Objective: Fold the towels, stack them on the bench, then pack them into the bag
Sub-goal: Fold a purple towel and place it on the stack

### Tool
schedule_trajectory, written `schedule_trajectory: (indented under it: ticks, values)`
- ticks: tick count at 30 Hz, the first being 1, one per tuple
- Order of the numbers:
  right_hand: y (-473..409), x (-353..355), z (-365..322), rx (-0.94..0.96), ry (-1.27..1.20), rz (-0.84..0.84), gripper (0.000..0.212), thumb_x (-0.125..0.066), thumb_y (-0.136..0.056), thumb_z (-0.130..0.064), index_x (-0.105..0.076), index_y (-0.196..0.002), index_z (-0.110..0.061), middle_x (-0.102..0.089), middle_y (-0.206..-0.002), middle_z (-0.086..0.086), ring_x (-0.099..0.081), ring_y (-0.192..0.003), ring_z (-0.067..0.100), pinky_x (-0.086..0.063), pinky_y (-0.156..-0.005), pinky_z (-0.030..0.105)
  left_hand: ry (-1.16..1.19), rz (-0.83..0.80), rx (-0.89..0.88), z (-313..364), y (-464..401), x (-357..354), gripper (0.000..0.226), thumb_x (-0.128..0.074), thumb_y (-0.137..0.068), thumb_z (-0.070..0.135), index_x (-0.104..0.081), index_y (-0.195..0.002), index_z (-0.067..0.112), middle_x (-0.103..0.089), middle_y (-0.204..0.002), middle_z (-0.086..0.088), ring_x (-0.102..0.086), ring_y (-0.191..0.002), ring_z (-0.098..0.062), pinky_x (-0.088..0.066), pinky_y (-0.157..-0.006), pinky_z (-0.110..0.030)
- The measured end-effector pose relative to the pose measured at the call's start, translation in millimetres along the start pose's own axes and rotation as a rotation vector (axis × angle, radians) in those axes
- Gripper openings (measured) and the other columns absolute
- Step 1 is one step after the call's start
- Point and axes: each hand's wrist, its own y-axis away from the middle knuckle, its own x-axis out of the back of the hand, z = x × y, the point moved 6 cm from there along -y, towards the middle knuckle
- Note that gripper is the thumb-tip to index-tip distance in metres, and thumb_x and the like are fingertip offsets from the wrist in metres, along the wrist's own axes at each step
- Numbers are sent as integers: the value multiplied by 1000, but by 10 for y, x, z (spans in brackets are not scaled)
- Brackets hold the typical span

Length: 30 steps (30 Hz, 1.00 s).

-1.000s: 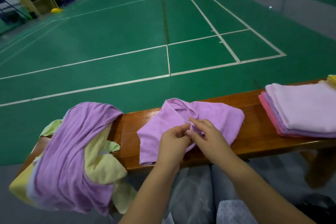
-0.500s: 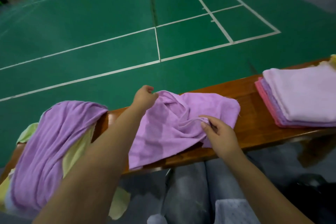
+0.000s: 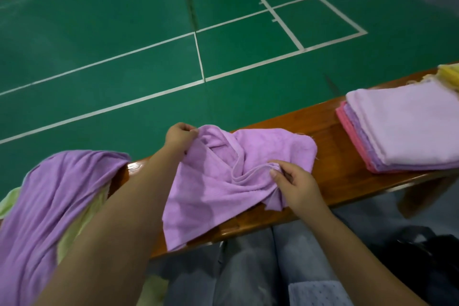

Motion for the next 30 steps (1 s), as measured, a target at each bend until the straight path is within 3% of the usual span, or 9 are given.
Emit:
schedule_trajectory:
  ticks: [2, 6, 12, 17, 20, 22, 25, 28, 30]
  values:
    - [-24, 46, -49, 14, 41, 11, 23, -57, -93, -15, -66, -115, -11, -64, -107, 3, -58, -100, 15, -47, -88, 27, 38, 4, -43, 41, 62, 128, 23, -65, -89, 13, -53, -70, 16, -51, -66, -1, -43, -57, -14, -38, -48, -24]
    - [-95, 189, -218, 13, 105, 38, 25, -54, -96, -17, -65, -117, -11, -62, -111, 4, -56, -100, 15, -41, -85, 24, 132, -38, -94, 98, 188, 496, 22, -61, -91, 9, -51, -72, 14, -49, -69, -4, -43, -60, -15, -40, -53, -27]
    - [-265, 493, -867, 136, 39, 83, 27, -50, -97, -17, -62, -120, -9, -64, -115, 5, -57, -106, 20, -46, -94, 36, 486, 34, -82, 306, 515, 1217, 26, -52, -93, -3, -45, -73, 13, -47, -73, -6, -49, -66, -12, -48, -55, -23]
    - [-395, 826, -1571, 283, -38, 228, 25, -50, -98, -17, -62, -119, -12, -62, -105, -1, -55, -97, 13, -40, -82, 22, 758, 96, -209, 649, 924, 1830, 25, -47, -91, -9, -48, -79, 13, -50, -70, -7, -54, -62, -11, -56, -59, -29]
    - [-339, 948, -1752, 343, -94, 253, 16, -48, -98, -20, -61, -107, -22, -61, -96, -7, -54, -89, 9, -42, -72, 20, 854, 129, -297, 678, 1336, 1973, 29, -43, -90, -11, -55, -83, 14, -58, -63, -1, -57, -58, -7, -58, -62, -27]
    - [-277, 967, -1667, 344, -113, 218, 14, -47, -99, -20, -60, -102, -21, -62, -92, -5, -55, -87, 12, -44, -72, 24, 796, 143, -312, 491, 1603, 1878, 31, -42, -88, -12, -59, -85, 14, -59, -63, 3, -57, -60, -6, -56, -61, -23]
    - [-138, 879, -1242, 256, -83, 125, 15, -45, -99, -19, -61, -99, -19, -62, -93, -1, -55, -89, 16, -44, -72, 27, 492, 180, -276, -65, 1850, 1503, 32, -43, -85, -15, -65, -88, 8, -62, -76, 2, -55, -68, -11, -49, -56, -16]
    - [7, 672, -595, 102, 67, 48, 16, -46, -98, -16, -62, -100, -18, -63, -103, 3, -56, -97, 19, -40, -76, 24, 271, 135, -154, -701, 1922, 1011, 32, -47, -85, -8, -69, -83, 16, -66, -84, -2, -57, -76, -18, -49, -64, -24]
    - [103, 521, -196, -16, 170, -9, 16, -49, -96, -16, -64, -98, -13, -65, -108, 10, -56, -101, 25, -40, -81, 28, 127, 103, -96, -997, 1930, 789, 31, -48, -85, -6, -69, -82, 17, -66, -83, -2, -55, -71, -16, -43, -60, -20]
